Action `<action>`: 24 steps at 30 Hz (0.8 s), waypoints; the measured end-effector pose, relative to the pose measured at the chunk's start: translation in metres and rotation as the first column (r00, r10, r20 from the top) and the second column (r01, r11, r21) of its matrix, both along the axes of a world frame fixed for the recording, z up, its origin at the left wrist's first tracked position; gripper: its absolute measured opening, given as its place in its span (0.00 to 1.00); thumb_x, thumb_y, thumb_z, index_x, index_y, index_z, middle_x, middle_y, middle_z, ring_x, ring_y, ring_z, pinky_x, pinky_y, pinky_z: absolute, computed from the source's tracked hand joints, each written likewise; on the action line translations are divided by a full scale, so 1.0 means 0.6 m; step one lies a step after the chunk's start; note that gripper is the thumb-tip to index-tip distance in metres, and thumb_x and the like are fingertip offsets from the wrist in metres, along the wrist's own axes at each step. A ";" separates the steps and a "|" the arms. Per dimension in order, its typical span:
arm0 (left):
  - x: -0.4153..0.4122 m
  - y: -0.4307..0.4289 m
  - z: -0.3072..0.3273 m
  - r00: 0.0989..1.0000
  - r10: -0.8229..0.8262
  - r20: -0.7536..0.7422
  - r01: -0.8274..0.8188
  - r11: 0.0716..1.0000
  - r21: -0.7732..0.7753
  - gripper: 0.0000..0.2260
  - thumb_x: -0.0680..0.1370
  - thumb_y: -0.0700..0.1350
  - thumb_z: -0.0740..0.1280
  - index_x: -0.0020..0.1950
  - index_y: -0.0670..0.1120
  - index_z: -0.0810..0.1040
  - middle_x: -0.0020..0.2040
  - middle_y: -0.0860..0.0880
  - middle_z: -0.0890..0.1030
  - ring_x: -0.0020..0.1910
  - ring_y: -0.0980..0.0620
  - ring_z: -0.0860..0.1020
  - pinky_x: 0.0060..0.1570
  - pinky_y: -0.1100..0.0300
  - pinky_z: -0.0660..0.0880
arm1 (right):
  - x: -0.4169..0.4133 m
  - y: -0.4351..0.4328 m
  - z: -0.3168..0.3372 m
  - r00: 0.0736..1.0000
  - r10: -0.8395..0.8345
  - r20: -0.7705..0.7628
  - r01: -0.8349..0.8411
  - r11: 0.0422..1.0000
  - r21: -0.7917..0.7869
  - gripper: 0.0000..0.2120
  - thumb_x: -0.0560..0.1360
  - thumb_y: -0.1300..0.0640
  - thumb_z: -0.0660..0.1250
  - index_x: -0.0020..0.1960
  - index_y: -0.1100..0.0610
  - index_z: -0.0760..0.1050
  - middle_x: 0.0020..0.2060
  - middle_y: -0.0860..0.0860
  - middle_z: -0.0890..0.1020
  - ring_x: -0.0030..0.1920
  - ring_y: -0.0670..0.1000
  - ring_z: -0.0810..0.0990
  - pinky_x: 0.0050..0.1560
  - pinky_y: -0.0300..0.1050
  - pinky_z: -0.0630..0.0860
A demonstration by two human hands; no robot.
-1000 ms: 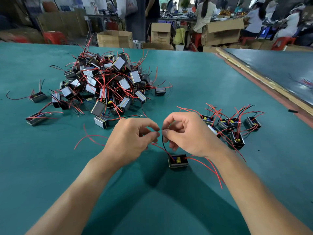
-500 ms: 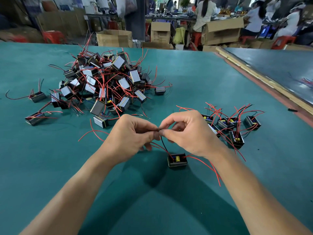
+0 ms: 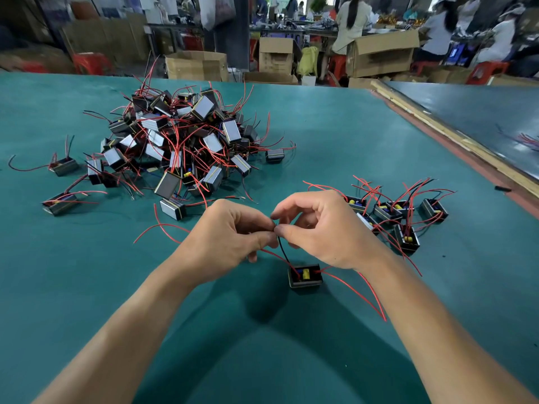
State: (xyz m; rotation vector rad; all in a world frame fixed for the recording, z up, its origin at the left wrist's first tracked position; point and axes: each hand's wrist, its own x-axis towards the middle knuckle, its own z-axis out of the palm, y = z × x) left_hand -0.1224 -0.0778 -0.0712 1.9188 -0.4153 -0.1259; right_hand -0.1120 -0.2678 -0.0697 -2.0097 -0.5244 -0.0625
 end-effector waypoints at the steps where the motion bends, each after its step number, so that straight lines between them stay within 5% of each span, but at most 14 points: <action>1: 0.000 0.000 0.000 1.000 -0.009 0.002 0.009 1.000 0.017 0.07 0.76 0.34 0.70 0.41 0.44 0.84 0.30 0.54 0.82 0.24 0.57 0.73 0.27 0.68 0.70 | -0.001 0.000 0.000 1.000 0.011 -0.003 -0.011 1.000 0.006 0.07 0.72 0.62 0.73 0.45 0.50 0.81 0.36 0.48 0.83 0.33 0.62 0.80 0.33 0.45 0.73; 12: 0.001 0.000 0.000 0.997 -0.070 -0.012 0.070 0.996 0.062 0.05 0.77 0.36 0.70 0.44 0.43 0.84 0.28 0.56 0.80 0.25 0.56 0.72 0.28 0.66 0.70 | -0.002 -0.002 0.003 0.999 0.041 0.017 -0.040 0.999 -0.017 0.10 0.70 0.63 0.73 0.44 0.49 0.80 0.37 0.44 0.84 0.36 0.54 0.81 0.38 0.42 0.77; 17: 0.001 -0.002 -0.002 0.998 -0.047 -0.040 0.049 0.998 0.035 0.05 0.76 0.35 0.71 0.42 0.41 0.84 0.30 0.54 0.82 0.24 0.56 0.73 0.27 0.68 0.70 | -0.002 0.000 0.003 0.999 0.039 0.021 -0.038 0.999 -0.037 0.10 0.71 0.64 0.72 0.39 0.49 0.80 0.36 0.46 0.84 0.32 0.43 0.78 0.36 0.38 0.76; 24: 0.002 -0.003 -0.005 0.998 0.026 -0.062 -0.025 1.000 0.015 0.03 0.76 0.38 0.71 0.43 0.42 0.78 0.37 0.48 0.86 0.23 0.53 0.75 0.25 0.65 0.69 | 0.000 -0.001 -0.005 1.000 0.007 -0.012 -0.007 0.999 -0.033 0.06 0.72 0.63 0.72 0.40 0.53 0.81 0.32 0.47 0.83 0.31 0.44 0.78 0.34 0.38 0.75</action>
